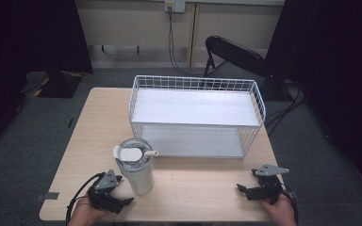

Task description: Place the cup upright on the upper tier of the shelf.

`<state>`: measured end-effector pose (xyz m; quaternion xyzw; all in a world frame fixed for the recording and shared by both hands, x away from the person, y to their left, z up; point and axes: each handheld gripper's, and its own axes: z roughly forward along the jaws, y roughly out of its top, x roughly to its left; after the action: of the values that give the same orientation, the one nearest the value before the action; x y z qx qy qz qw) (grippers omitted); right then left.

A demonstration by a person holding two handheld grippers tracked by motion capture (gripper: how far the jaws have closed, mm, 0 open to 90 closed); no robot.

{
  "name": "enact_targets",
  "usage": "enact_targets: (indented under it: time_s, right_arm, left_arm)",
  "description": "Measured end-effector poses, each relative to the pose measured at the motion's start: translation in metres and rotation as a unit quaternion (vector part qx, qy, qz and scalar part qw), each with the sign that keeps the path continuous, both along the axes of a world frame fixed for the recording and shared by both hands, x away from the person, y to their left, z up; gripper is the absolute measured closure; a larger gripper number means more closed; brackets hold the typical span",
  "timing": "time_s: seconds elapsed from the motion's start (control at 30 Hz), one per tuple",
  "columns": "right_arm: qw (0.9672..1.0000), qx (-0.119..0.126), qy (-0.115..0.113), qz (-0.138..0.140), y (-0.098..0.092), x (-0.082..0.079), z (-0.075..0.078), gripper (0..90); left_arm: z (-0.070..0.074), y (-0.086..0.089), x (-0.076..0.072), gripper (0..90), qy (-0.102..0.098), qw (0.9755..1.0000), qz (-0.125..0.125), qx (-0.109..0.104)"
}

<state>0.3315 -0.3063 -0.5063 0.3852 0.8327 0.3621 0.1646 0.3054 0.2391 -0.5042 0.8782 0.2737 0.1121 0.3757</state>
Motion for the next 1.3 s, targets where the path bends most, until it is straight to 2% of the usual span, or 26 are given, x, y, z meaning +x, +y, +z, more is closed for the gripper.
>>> enact_targets:
  time_s: [0.27, 0.3, 0.37, 0.43, 0.5, 0.6, 0.7, 0.9, 1.0, 1.07, 1.17, 1.2, 1.23, 1.3]
  right_arm:
    - [1.0, 0.001, 0.0, 0.0, 0.0, 0.0, 0.0, 10.0]
    - [1.0, 0.001, 0.0, 0.0, 0.0, 0.0, 0.0, 10.0]
    - [1.0, 0.001, 0.0, 0.0, 0.0, 0.0, 0.0, 10.0]
    - [1.0, 0.001, 0.0, 0.0, 0.0, 0.0, 0.0, 10.0]
    - [1.0, 0.001, 0.0, 0.0, 0.0, 0.0, 0.0, 10.0]
    - [1.0, 0.0, 0.0, 0.0, 0.0, 0.0, 0.0, 10.0]
    - [1.0, 0.0, 0.0, 0.0, 0.0, 0.0, 0.0, 10.0]
    - [1.0, 0.001, 0.0, 0.0, 0.0, 0.0, 0.0, 10.0]
    - [1.0, 0.001, 0.0, 0.0, 0.0, 0.0, 0.0, 10.0]
    - [1.0, 0.001, 0.0, 0.0, 0.0, 0.0, 0.0, 10.0]
    - [1.0, 0.001, 0.0, 0.0, 0.0, 0.0, 0.0, 10.0]
    - [1.0, 0.001, 0.0, 0.0, 0.0, 0.0, 0.0, 10.0]
    - [1.0, 0.001, 0.0, 0.0, 0.0, 0.0, 0.0, 10.0]
    - [1.0, 0.001, 0.0, 0.0, 0.0, 0.0, 0.0, 10.0]
  left_arm:
    - [0.001, 0.003, 0.001, 7.2, 0.004, 1.0, 0.006, -0.005]
    - [0.002, 0.003, 0.001, 9.1, 0.01, 0.9998, 0.013, -0.007]
    - [0.005, 0.006, 0.003, 18.6, 0.007, 0.9994, 0.031, -0.009]
    - [0.007, 0.009, 0.003, 15.6, 0.011, 0.9991, 0.038, -0.012]
    - [0.009, 0.01, 0.003, 16.9, 0.012, 0.9992, 0.035, -0.015]
    - [0.015, 0.011, 0.0, 15.9, 0.006, 0.999, 0.04, -0.022]
    - [0.026, 0.012, -0.002, 16.6, -0.001, 0.9982, 0.039, -0.046]
    - [0.038, 0.011, -0.002, 15.7, -0.008, 0.9975, 0.035, -0.061]
    - [0.044, 0.013, -0.003, 15.6, -0.011, 0.996, 0.039, -0.08]
    - [0.046, 0.014, -0.003, 15.6, -0.013, 0.9958, 0.042, -0.081]
    - [0.05, 0.017, -0.003, 15.4, -0.007, 0.9939, 0.034, -0.104]
    - [0.053, 0.019, -0.004, 15.3, -0.012, 0.9916, 0.035, -0.124]
    - [0.055, 0.021, -0.004, 15.3, -0.011, 0.9906, 0.032, -0.132]
    - [0.056, 0.021, -0.004, 15.3, -0.015, 0.9899, 0.032, -0.137]
